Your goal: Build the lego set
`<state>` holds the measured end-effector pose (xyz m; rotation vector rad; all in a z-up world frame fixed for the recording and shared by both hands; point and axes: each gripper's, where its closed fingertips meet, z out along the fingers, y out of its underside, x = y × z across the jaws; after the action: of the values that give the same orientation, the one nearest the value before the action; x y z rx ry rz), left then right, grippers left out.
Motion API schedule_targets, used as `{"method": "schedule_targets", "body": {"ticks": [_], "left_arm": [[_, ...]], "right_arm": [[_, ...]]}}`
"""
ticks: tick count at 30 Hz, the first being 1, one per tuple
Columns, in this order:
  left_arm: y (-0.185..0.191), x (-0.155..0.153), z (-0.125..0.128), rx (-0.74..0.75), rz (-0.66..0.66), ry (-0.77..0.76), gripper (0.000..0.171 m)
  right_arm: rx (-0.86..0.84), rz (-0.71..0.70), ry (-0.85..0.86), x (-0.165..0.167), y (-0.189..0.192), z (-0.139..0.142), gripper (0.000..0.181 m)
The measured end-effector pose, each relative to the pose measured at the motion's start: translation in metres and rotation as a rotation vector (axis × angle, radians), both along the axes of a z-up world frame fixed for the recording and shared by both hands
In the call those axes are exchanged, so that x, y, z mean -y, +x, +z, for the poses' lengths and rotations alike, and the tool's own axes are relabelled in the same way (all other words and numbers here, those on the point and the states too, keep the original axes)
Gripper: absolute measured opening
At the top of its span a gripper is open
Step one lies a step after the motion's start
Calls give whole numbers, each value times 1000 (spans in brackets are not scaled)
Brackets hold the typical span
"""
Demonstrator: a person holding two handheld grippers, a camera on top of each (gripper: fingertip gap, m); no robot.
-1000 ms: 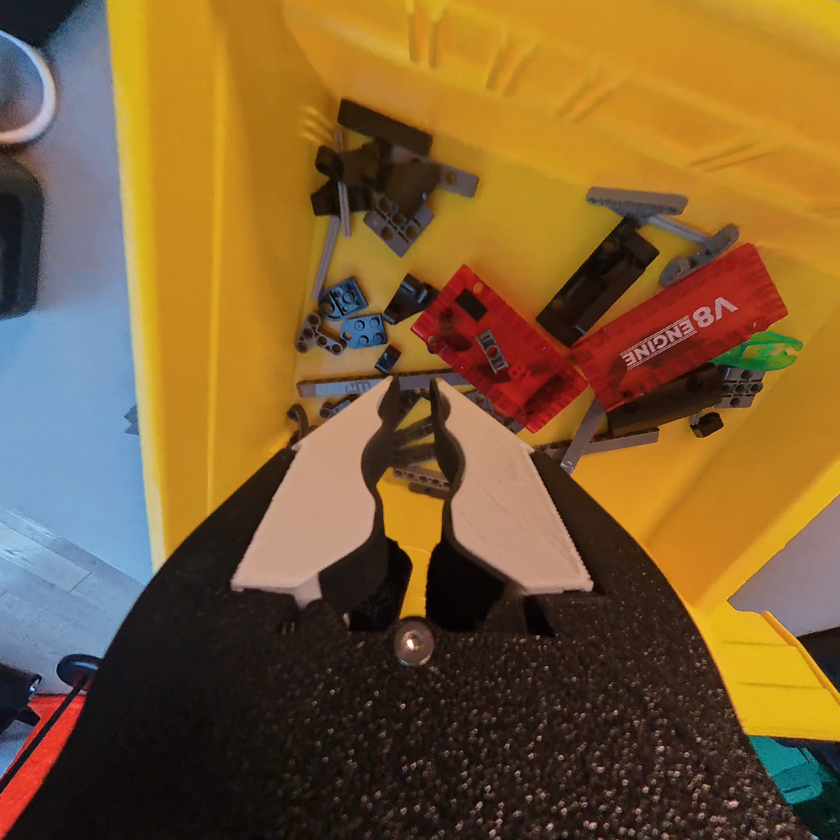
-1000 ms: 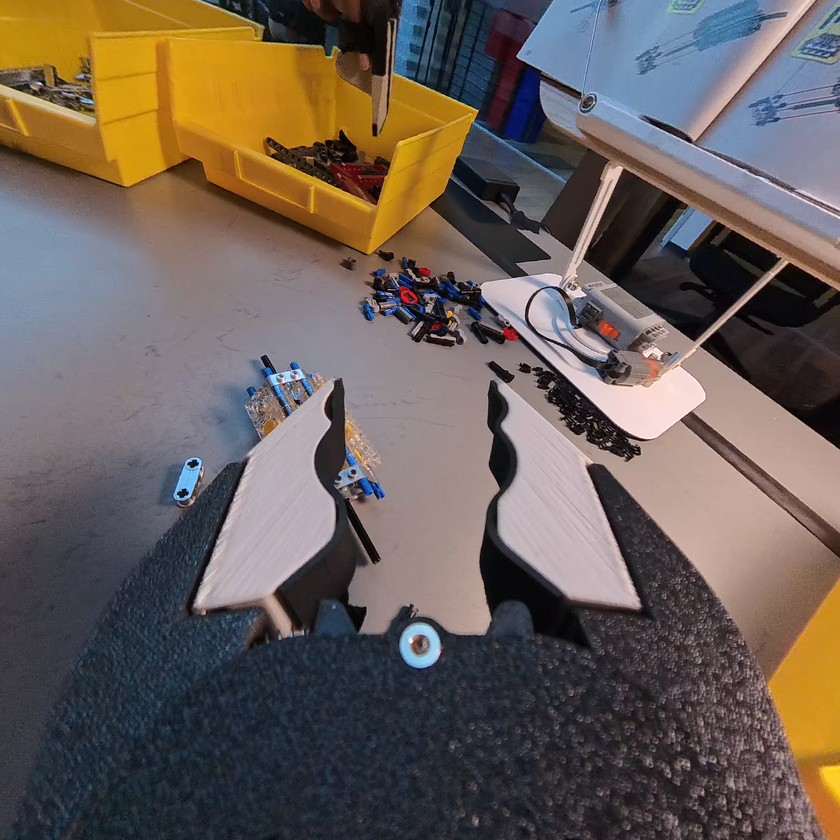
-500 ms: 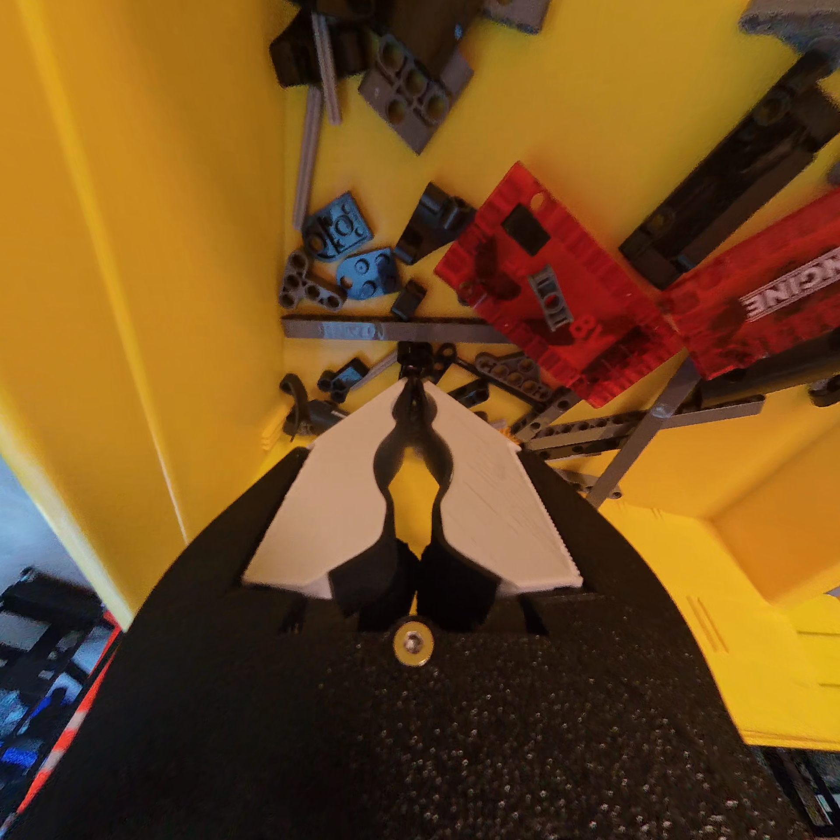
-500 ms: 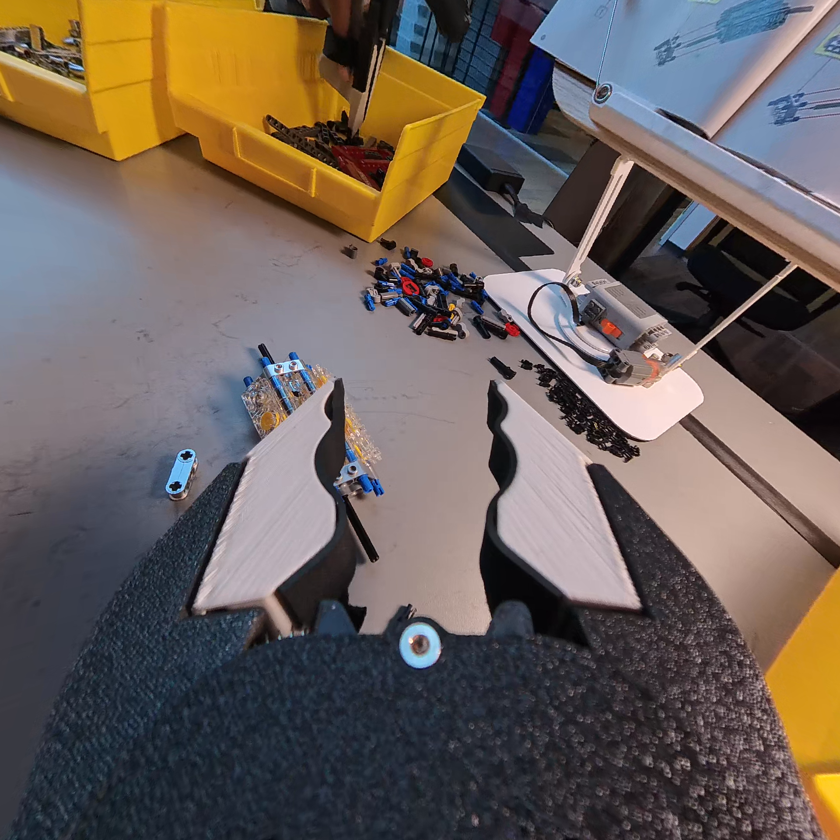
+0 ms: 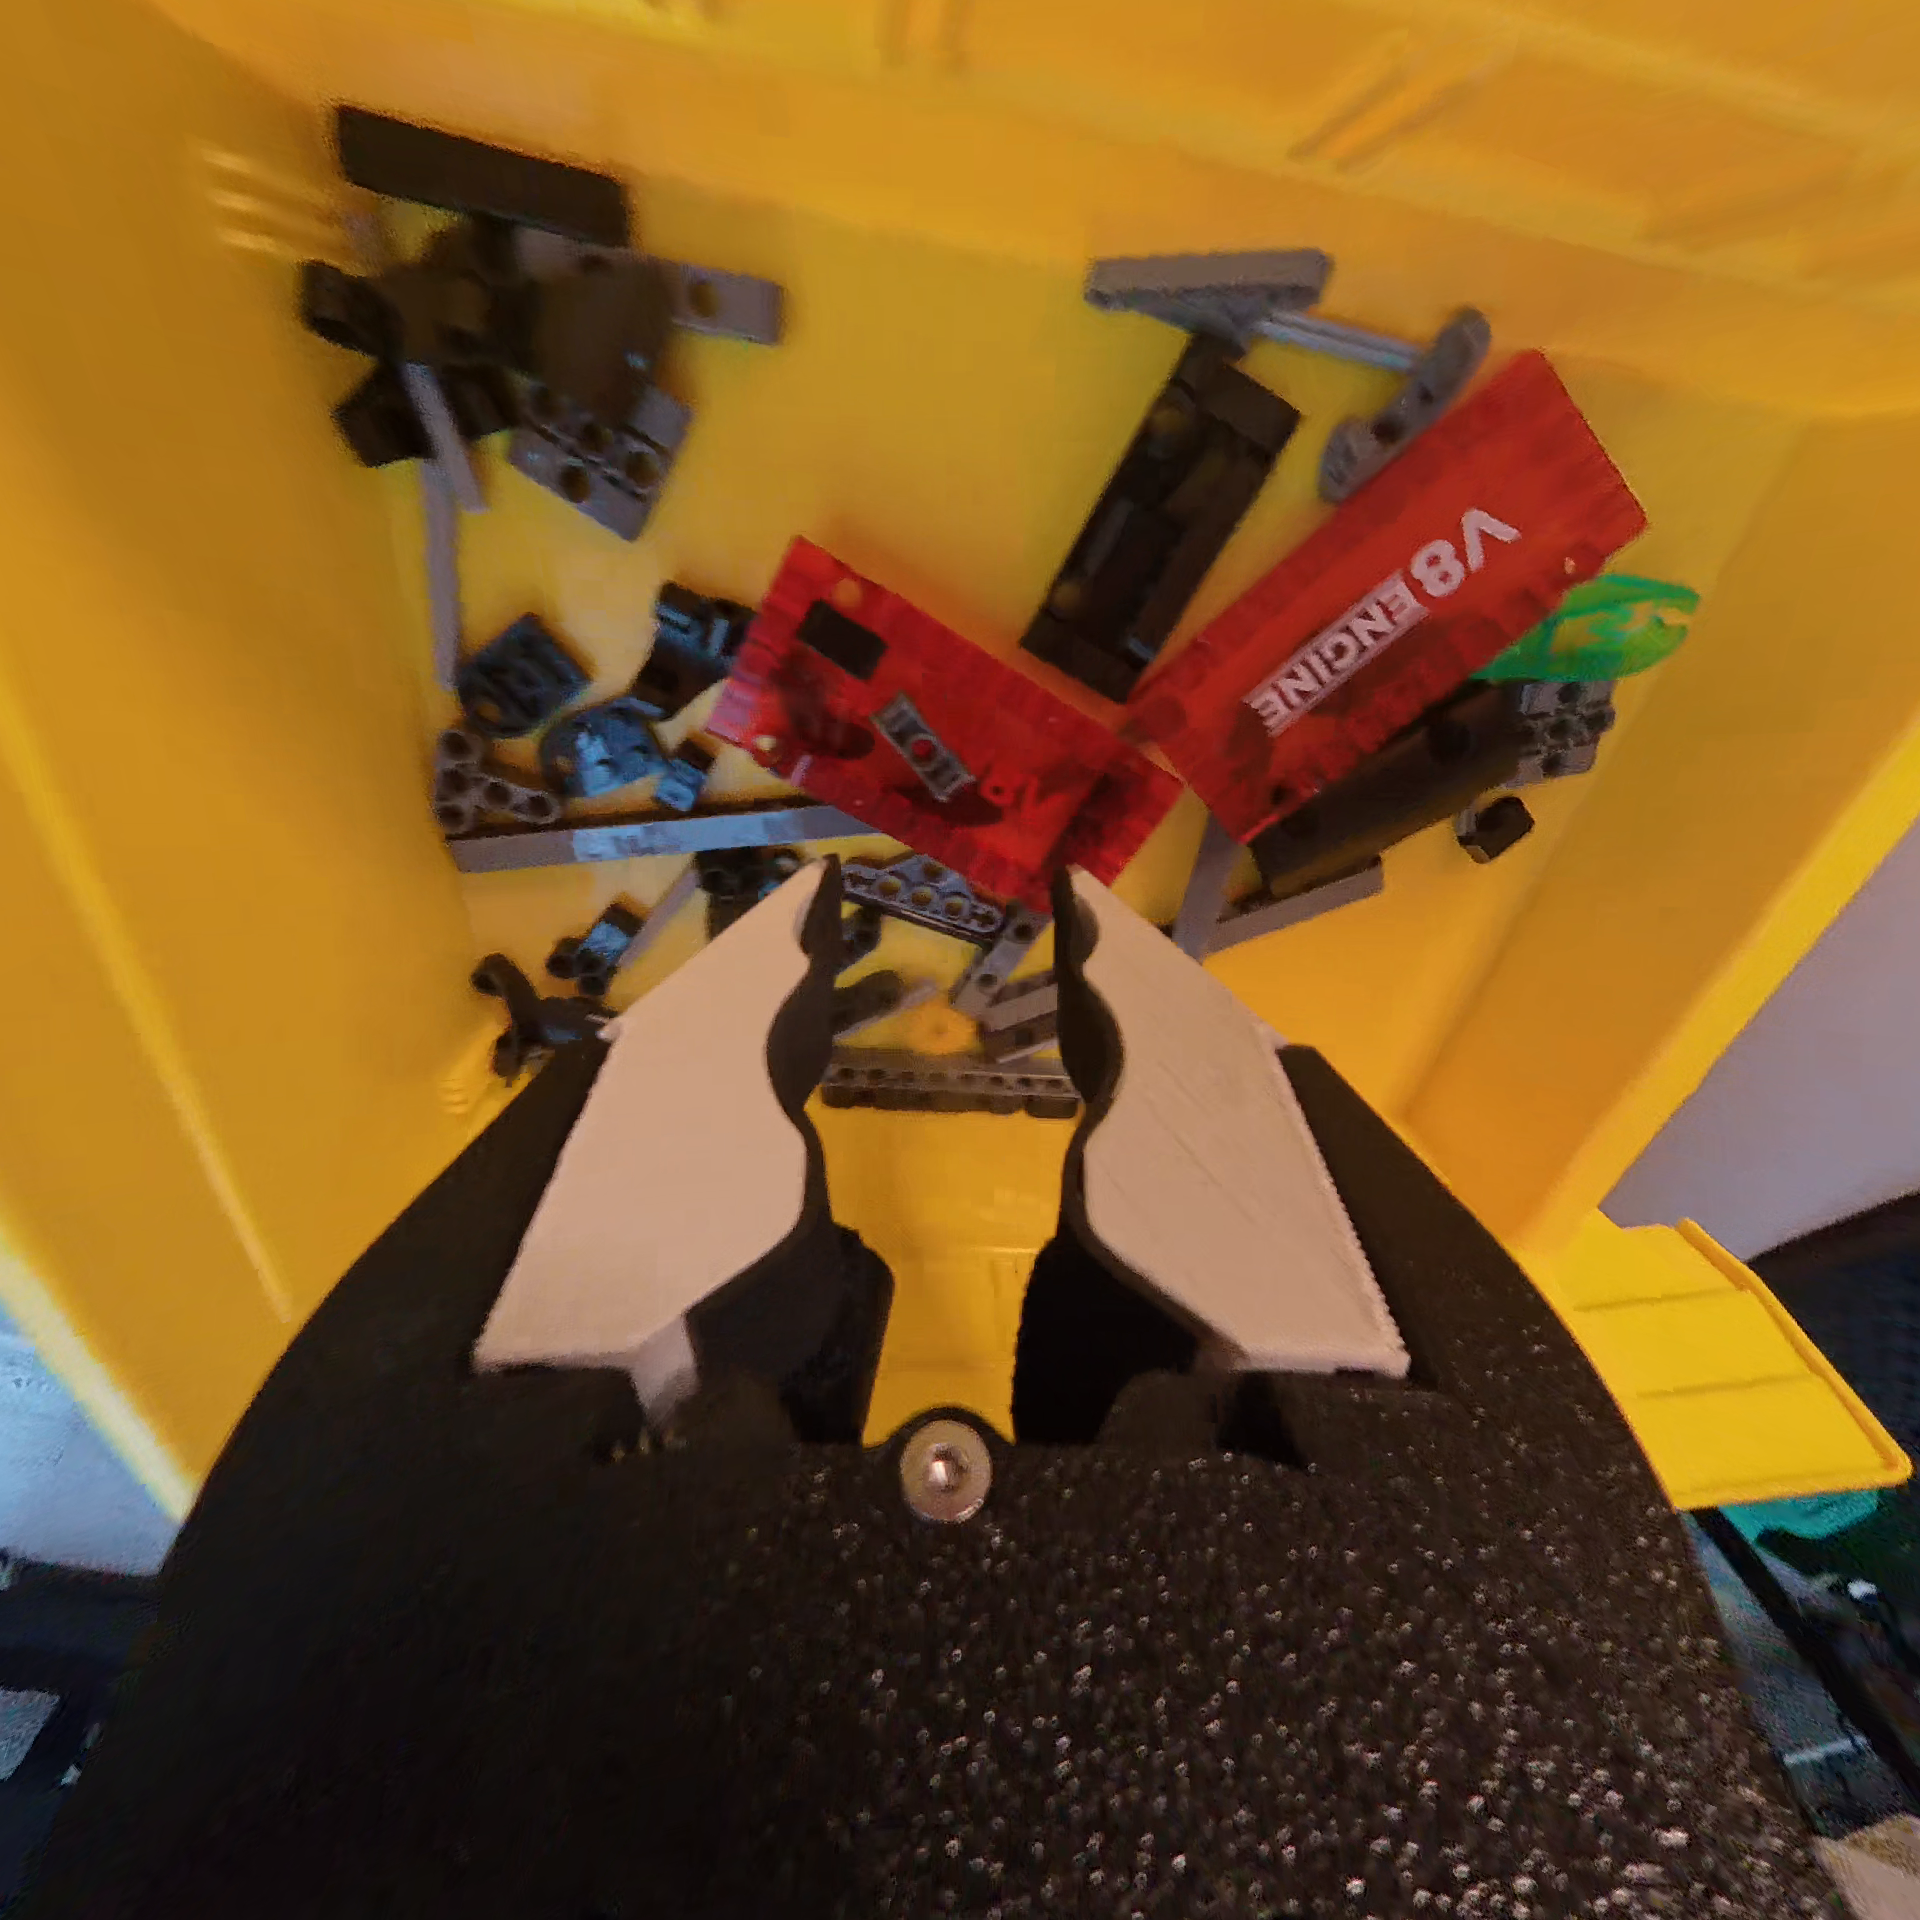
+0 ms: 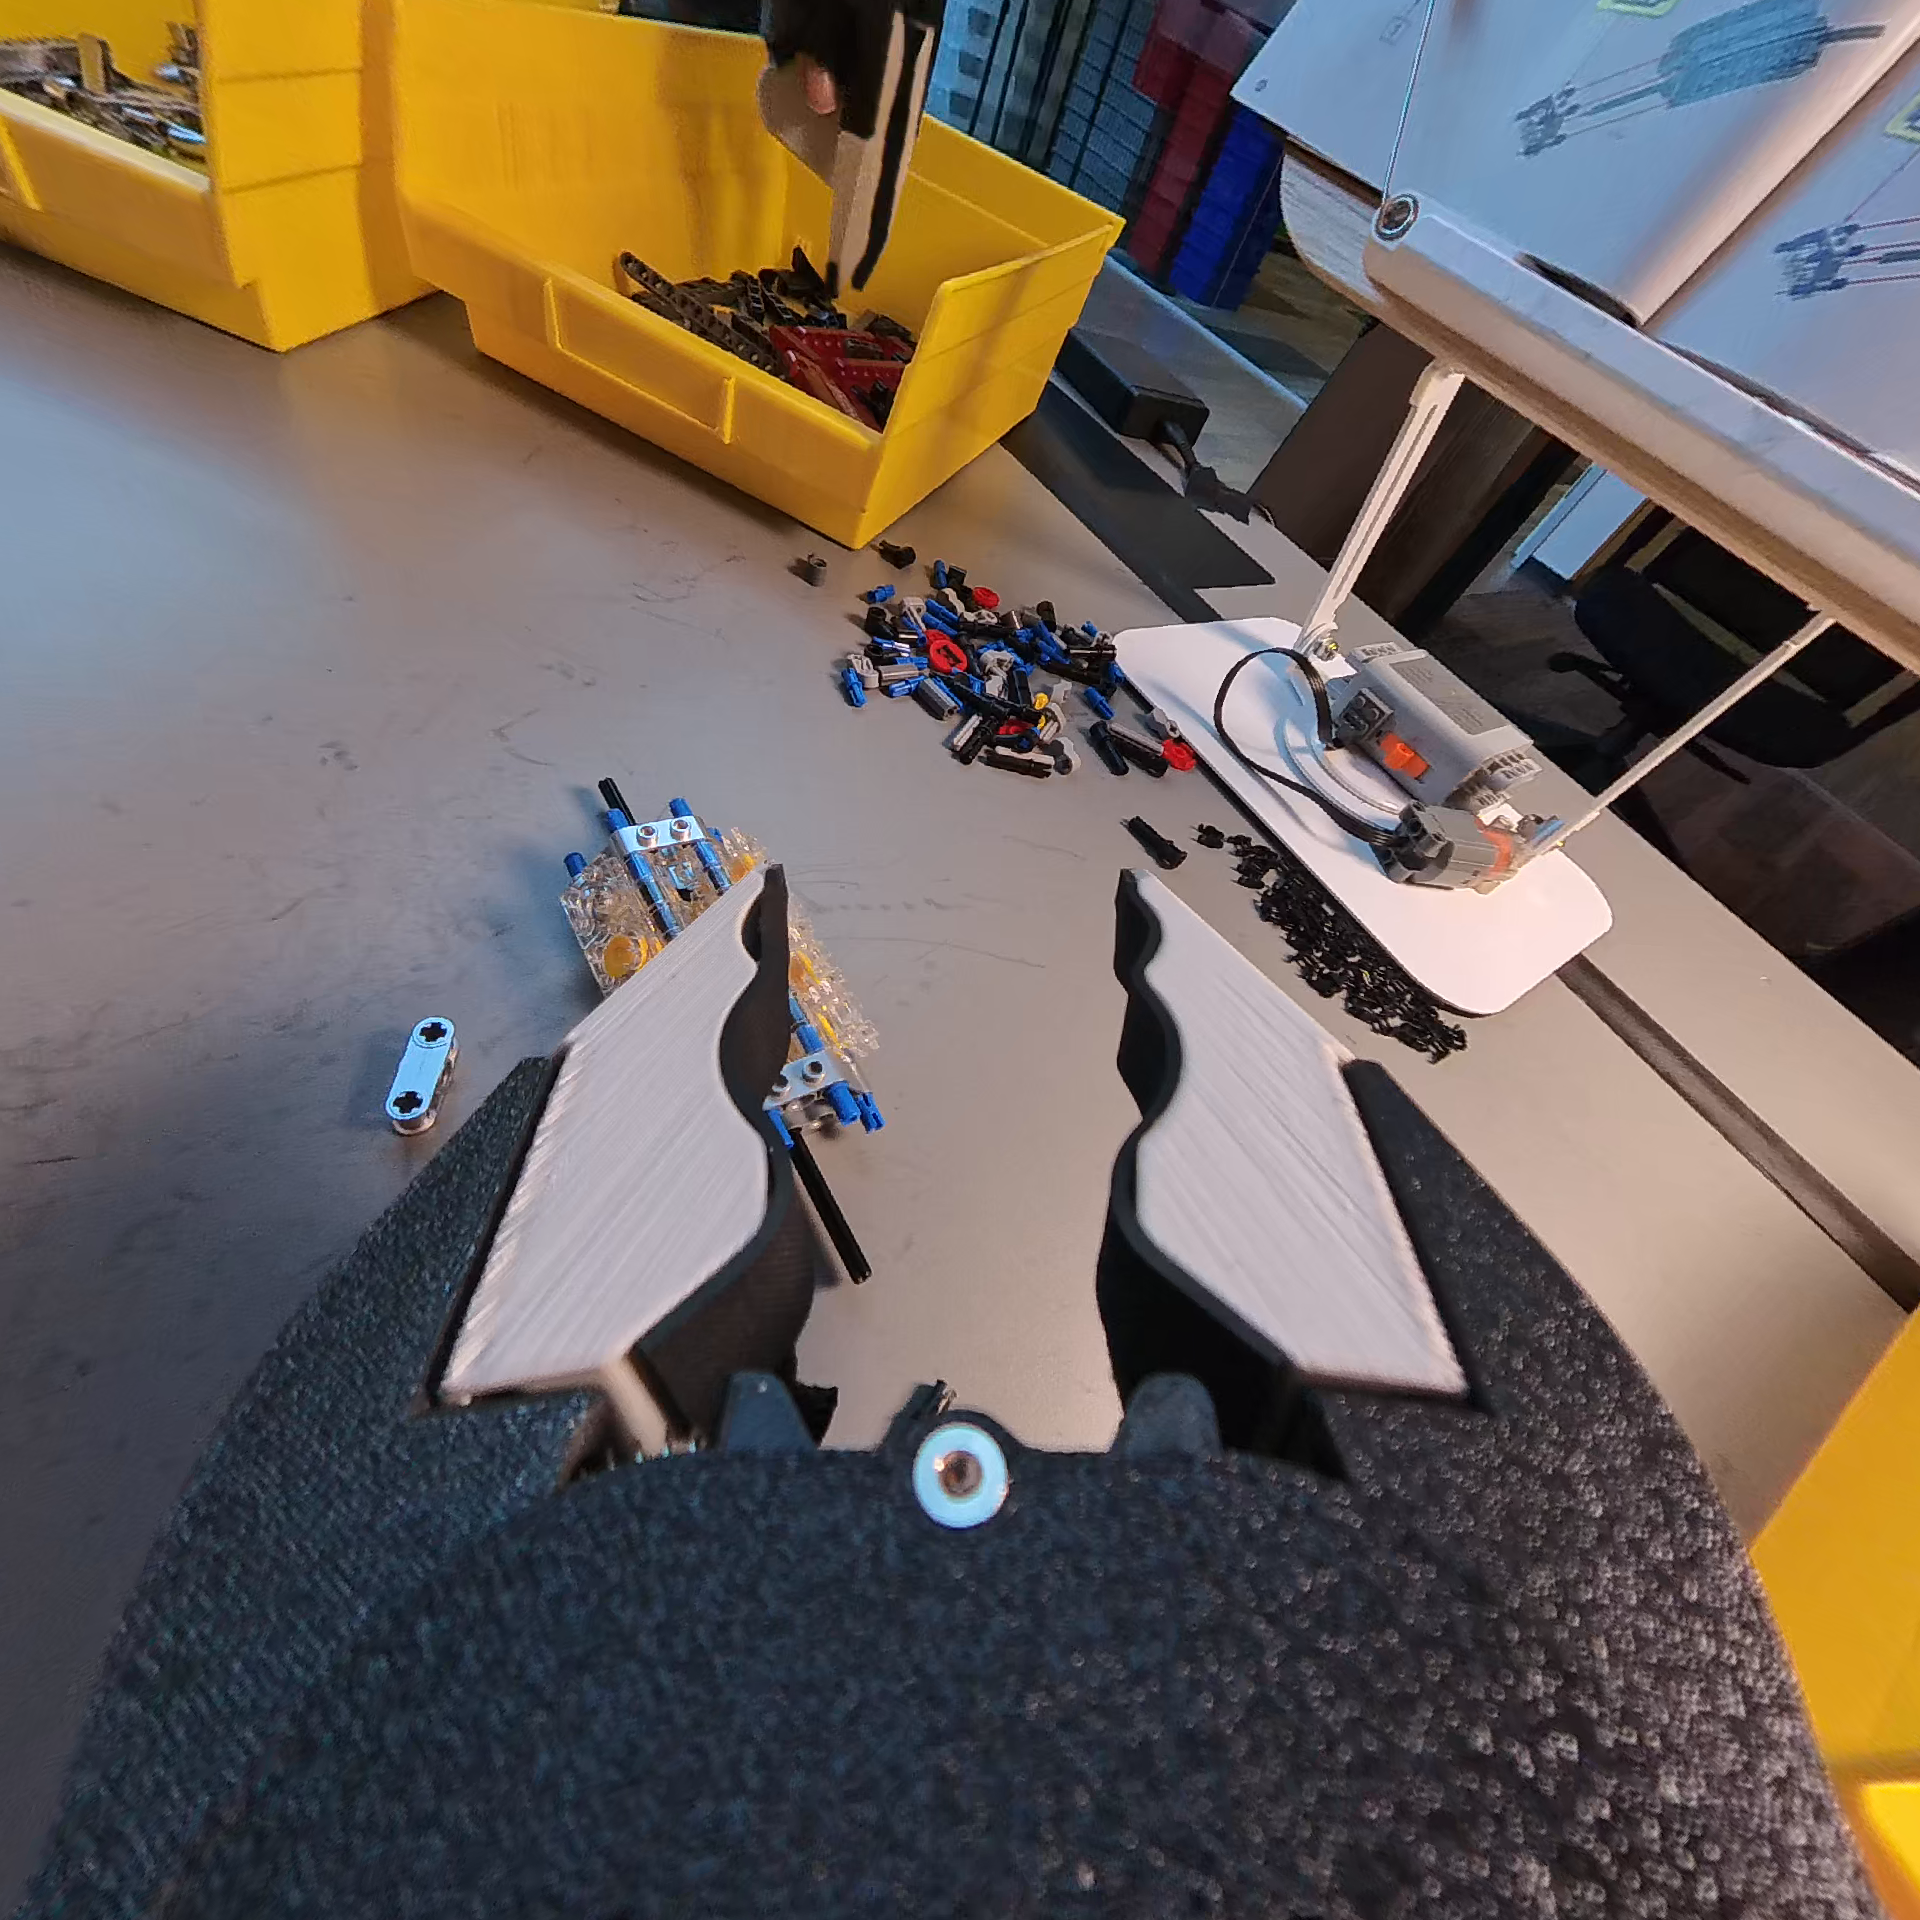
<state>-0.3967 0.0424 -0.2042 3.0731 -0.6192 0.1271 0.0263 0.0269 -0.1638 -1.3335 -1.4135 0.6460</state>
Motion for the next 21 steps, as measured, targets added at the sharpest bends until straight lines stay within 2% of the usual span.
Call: {"method": "schedule_targets", "body": {"ticks": [3,6,10,11,16,19,21], "left_arm": [[16,5,-8,8,-39,5,55],[26,4,-16,-22,-80,30,61],[33,0,-18,-26,-83,46,36],[34,1,-19,-19,-83,39,17],[10,-4,-20,-141,-77,54,6],[-11,-19,-5,-221,-11,165,6],[-12,-27,9,-222,0,240,6]], "right_arm": [[2,1,3,1,1,0,61],[10,2,4,1,2,-1,61],[22,4,12,2,2,-3,61],[25,5,14,3,2,-3,61],[30,4,22,3,4,-3,61],[35,2,27,2,4,-4,61],[41,3,29,2,4,-6,61]]}}
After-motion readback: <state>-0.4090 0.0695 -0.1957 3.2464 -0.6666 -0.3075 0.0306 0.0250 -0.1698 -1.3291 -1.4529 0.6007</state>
